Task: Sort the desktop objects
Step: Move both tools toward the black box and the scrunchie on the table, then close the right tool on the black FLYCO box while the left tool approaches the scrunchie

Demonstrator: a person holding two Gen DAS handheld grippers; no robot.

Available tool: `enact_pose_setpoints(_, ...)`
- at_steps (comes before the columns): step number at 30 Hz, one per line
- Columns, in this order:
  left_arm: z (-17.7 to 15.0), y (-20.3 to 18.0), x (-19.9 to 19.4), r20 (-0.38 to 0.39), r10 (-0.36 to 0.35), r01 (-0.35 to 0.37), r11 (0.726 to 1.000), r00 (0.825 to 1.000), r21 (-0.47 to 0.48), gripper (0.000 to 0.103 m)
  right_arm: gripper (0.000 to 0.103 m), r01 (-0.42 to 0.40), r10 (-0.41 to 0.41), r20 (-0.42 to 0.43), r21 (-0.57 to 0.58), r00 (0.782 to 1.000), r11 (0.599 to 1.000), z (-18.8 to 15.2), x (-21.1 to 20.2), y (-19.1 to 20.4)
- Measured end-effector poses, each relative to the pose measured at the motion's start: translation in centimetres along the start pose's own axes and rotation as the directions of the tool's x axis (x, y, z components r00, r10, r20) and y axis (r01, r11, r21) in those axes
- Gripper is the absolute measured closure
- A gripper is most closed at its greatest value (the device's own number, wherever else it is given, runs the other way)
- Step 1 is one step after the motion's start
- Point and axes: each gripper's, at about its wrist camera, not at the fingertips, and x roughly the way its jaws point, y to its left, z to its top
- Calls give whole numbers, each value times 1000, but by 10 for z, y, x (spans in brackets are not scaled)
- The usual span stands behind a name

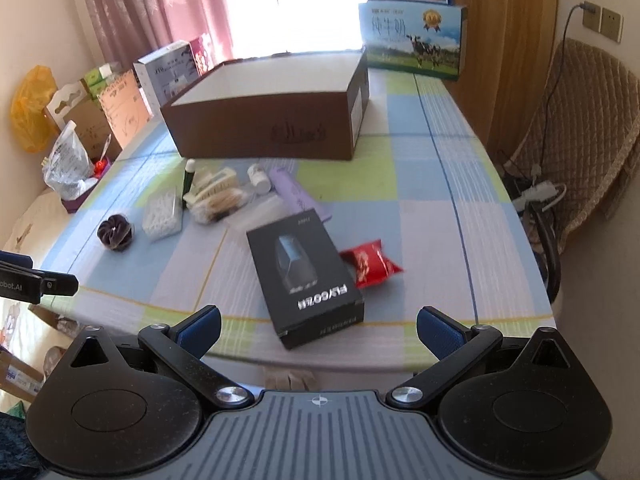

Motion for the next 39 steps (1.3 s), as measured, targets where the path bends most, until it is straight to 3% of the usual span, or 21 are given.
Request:
enact_pose_setpoints(12, 9, 24, 23, 16, -7, 7, 1000, 1000, 13, 1, 2, -88, 91, 37, -74, 995, 993, 6, 35, -1)
enact_pose_setpoints(16, 10, 30, 39, 4, -24, 24, 999, 1000, 27, 1, 10, -101, 104, 19, -109, 994, 989, 6, 55, 1)
enact_pose_setpoints(39, 45, 65, 104, -23, -86, 88, 993, 996, 73, 4, 12, -29, 14, -68, -226, 998, 974, 22, 130, 23)
